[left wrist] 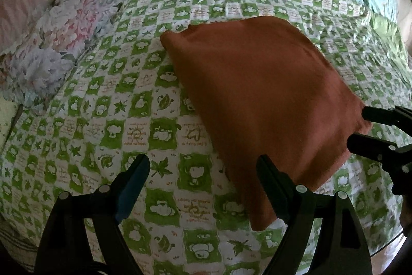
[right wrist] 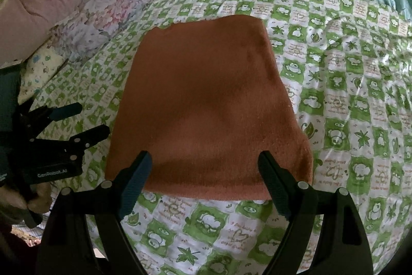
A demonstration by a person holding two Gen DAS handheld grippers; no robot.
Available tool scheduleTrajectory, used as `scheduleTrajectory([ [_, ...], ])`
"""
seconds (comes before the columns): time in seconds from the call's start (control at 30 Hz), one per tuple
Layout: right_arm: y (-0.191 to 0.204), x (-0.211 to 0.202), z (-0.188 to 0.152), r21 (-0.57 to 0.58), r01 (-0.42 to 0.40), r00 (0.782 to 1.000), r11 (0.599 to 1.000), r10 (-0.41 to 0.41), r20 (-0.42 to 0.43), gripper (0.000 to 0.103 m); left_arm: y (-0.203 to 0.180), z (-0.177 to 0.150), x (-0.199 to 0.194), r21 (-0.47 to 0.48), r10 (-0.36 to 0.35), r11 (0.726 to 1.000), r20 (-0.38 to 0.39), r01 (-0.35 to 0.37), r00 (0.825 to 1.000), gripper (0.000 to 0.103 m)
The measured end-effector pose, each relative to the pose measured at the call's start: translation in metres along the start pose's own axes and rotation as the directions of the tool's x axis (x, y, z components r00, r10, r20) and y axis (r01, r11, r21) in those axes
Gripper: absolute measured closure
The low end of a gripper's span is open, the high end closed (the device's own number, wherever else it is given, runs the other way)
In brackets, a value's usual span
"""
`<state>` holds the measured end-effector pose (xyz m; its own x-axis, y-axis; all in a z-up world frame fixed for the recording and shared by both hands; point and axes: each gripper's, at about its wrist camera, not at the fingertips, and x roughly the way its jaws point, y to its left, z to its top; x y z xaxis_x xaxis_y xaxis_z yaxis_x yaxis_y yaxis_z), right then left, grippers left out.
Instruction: Fold small clothes
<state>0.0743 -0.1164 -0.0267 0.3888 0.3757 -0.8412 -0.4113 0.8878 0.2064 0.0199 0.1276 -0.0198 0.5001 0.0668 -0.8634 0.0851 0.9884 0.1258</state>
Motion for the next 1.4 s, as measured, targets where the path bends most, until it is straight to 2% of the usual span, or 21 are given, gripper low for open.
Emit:
scheduleTrajectory([
  [1.4,0.006,0.005,0.011,-0.022,-0.01,1.0,1.0,0.009,-0.001,0.018,0.0,0.006,0.001,0.014,0.032,0.999,-0.005,-0.032,0.999,0.017],
])
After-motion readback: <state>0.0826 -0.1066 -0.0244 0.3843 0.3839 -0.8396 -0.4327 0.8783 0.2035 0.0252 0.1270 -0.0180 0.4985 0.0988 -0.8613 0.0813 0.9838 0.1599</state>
